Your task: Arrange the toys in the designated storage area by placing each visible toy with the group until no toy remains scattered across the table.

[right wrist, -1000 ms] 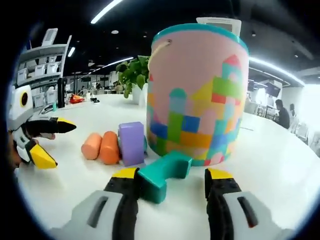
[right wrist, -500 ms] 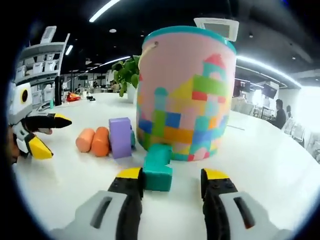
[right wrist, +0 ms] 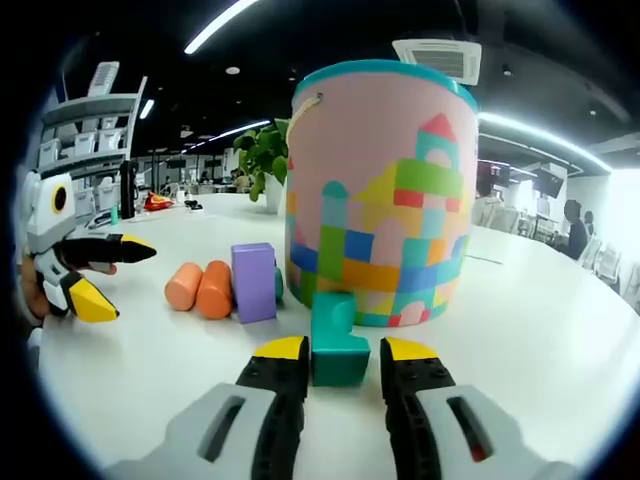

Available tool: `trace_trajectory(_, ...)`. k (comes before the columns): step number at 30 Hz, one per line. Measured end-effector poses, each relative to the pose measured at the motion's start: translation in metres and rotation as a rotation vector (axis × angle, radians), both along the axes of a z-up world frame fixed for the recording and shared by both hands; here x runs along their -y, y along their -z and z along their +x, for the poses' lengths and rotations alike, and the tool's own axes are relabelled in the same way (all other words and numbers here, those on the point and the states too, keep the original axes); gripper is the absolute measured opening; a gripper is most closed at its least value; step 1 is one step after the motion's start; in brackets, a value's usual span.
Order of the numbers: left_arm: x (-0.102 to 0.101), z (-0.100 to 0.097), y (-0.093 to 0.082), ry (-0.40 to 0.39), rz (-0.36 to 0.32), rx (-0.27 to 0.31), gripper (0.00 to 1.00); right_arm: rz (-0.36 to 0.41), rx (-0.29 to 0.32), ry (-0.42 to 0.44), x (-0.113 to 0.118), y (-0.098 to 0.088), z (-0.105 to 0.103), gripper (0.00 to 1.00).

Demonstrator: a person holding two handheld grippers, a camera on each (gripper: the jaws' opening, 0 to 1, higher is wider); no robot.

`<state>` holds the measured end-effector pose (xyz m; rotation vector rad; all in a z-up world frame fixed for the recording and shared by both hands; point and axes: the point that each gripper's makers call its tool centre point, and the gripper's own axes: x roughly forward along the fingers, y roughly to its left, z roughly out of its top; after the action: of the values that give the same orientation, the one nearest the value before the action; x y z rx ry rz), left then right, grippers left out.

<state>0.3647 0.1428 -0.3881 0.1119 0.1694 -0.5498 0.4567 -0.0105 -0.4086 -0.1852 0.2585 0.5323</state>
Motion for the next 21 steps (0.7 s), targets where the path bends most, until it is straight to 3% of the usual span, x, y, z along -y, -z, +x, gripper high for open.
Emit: trace_trajectory(21, -0.0008, 0.0020, 0.0002, 0.000, -0.001, 0.000, 0.67, -0.017, 0.008, -0.026, -0.0014, 0.0012, -0.0032, 0.21)
